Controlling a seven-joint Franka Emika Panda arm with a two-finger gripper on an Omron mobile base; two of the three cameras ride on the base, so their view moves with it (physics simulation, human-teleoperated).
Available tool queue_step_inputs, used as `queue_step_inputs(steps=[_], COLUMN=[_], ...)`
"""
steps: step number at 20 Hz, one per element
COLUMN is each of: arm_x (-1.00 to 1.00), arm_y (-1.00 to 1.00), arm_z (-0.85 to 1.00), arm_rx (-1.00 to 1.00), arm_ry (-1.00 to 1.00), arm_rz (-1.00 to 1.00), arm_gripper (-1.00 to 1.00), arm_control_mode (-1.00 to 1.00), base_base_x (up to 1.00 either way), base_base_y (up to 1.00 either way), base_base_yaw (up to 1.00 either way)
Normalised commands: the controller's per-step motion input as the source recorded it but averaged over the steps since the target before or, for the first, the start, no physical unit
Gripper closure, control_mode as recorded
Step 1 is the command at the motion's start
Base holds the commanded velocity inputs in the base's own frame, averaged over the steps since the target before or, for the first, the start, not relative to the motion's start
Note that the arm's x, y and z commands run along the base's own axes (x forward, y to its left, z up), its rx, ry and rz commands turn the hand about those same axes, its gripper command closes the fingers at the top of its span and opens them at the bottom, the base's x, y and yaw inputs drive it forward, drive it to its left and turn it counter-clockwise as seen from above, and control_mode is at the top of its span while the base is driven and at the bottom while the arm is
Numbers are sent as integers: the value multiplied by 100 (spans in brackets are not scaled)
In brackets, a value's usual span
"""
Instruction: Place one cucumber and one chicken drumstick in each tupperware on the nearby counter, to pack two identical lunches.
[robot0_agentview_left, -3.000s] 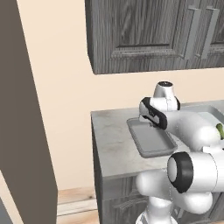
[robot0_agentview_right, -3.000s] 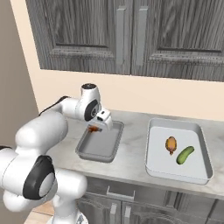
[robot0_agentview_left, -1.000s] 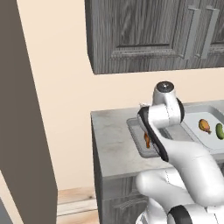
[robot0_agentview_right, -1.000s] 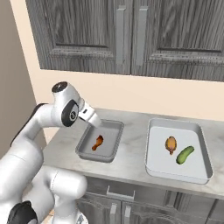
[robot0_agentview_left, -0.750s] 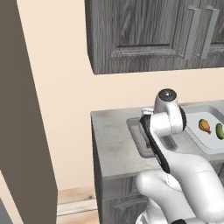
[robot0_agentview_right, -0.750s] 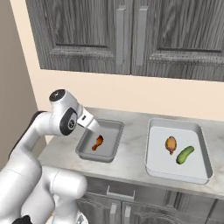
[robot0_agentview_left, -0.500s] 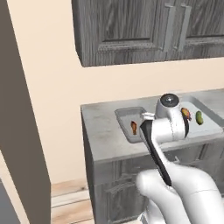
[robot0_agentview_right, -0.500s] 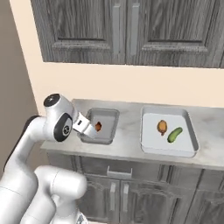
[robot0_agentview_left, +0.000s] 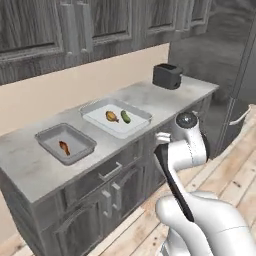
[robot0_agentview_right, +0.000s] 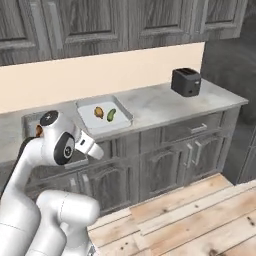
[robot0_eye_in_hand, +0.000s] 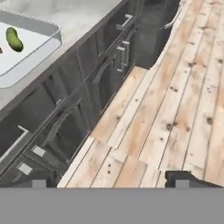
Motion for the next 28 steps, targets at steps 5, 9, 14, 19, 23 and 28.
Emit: queue_step_inputs(steps=[5,9,14,19,23,28], arm_x=[0,0,0,0,0,0], arm_y=[0,0,0,0,0,0], arm_z=[0,0,0,0,0,0], arm_rx=[0,0,0,0,0,0], arm_ry=[0,0,0,0,0,0], arm_rz=[0,0,0,0,0,0], arm_gripper=[-100,-100,-100,-100,-100,-100], arm_control_mode=[100,100,100,100,100,100], base_base_x=[0,11,74,100,100,100], base_base_y=[-80,-99,-98,-53,-20,-15], base_base_yaw=[-89,-79,-57,-15,-7,-8])
